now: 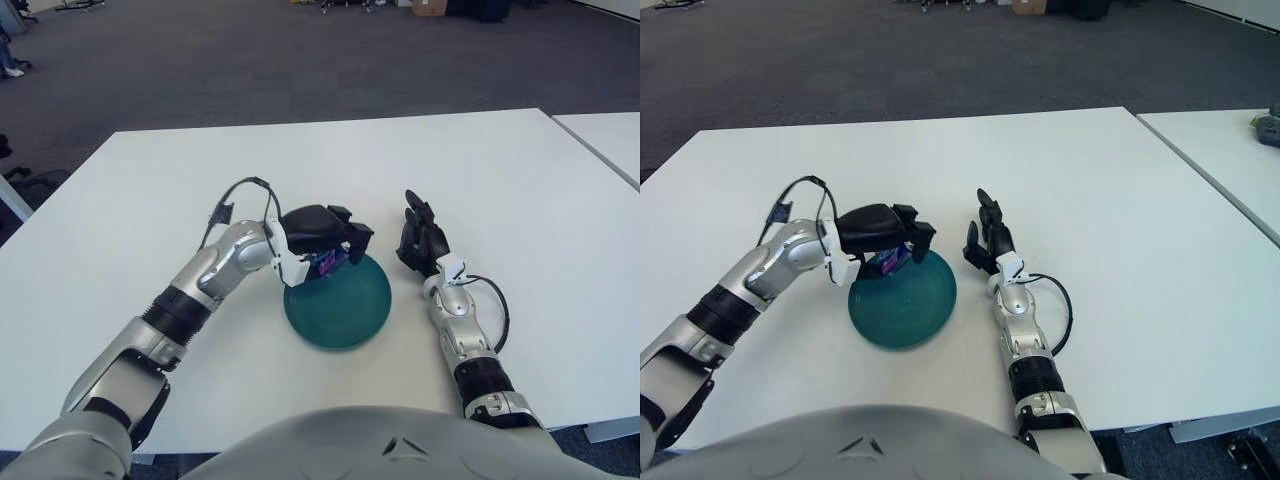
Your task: Put the gum into the plate.
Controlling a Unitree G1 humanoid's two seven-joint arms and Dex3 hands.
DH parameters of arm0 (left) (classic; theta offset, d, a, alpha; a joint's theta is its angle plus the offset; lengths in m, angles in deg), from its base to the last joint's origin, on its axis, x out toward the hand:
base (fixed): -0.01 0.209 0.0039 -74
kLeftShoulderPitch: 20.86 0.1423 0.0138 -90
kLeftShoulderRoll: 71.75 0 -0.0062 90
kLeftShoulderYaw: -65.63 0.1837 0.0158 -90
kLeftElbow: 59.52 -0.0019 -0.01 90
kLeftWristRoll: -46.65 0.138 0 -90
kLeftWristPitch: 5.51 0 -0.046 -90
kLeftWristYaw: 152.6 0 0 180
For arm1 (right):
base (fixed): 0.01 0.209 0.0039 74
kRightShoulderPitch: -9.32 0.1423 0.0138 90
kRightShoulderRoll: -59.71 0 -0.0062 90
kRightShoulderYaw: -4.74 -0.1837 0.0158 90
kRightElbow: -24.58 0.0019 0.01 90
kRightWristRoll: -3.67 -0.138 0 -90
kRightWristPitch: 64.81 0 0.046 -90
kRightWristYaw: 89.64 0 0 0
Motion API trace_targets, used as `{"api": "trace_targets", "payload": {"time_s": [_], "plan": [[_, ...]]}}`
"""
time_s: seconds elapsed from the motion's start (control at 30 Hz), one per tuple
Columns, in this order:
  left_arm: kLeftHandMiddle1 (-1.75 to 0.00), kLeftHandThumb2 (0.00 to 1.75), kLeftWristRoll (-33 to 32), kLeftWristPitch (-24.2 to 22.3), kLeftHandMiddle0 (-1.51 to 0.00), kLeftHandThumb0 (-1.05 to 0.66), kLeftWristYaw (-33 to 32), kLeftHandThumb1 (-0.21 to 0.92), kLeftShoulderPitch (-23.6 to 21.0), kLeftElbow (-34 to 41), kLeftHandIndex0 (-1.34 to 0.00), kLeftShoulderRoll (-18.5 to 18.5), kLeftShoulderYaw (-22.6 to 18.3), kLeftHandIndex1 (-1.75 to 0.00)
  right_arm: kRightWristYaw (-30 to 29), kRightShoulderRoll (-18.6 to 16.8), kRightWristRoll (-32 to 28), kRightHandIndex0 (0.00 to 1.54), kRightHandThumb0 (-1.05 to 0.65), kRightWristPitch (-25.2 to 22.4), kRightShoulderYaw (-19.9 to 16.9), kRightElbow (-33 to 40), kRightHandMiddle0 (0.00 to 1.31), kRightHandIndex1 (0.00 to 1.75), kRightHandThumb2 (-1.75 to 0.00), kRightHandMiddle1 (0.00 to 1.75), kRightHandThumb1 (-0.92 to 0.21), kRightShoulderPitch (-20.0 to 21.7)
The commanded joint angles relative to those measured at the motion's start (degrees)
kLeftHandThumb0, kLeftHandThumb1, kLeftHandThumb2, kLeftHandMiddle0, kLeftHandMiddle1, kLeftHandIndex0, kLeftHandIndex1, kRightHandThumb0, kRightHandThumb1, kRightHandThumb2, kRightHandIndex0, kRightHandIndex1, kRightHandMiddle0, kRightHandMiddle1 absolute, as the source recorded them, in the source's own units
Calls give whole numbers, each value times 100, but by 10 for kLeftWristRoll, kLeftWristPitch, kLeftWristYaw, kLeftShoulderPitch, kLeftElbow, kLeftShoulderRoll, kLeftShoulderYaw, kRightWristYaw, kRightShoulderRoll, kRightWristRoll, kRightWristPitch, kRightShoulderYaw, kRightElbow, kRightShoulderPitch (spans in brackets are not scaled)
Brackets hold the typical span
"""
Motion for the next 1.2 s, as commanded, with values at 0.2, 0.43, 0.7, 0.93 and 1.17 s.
{"api": "trace_targets", "payload": {"time_s": [0.2, 0.43, 0.7, 0.93, 1.17], "plan": [[-165, 151, 3, 23, -63, 0, 1, 13, 4, -43, -69, 8, 11, -175, -1, 1, -4, 5, -72, -4, -9, -84, 0, 0, -93, 22, -92, -27], [-170, 143, -12, -22, -59, 0, 67, 20, 9, -3, -62, -3, 13, -170, 6, -5, -14, 5, -72, -11, -13, -76, 0, 0, -95, 20, -92, -32], [-142, 58, -16, -91, -35, -31, 158, 76, 17, 35, -20, -17, 24, -147, -1, -9, -11, 7, -70, -9, -12, -59, 0, 1, -97, 23, -92, -39], [-49, 38, -14, -132, -27, -84, 232, 91, 7, 55, -1, -28, 43, -86, -16, -6, 6, 10, -70, -1, -5, -50, 0, 2, -99, 26, -92, -45], [-6, 52, -11, -149, -17, -101, 268, 92, -3, 75, 0, -42, 53, -41, -15, -6, 5, 11, -71, -16, -3, -39, 0, 2, -101, 27, -92, -46]]}}
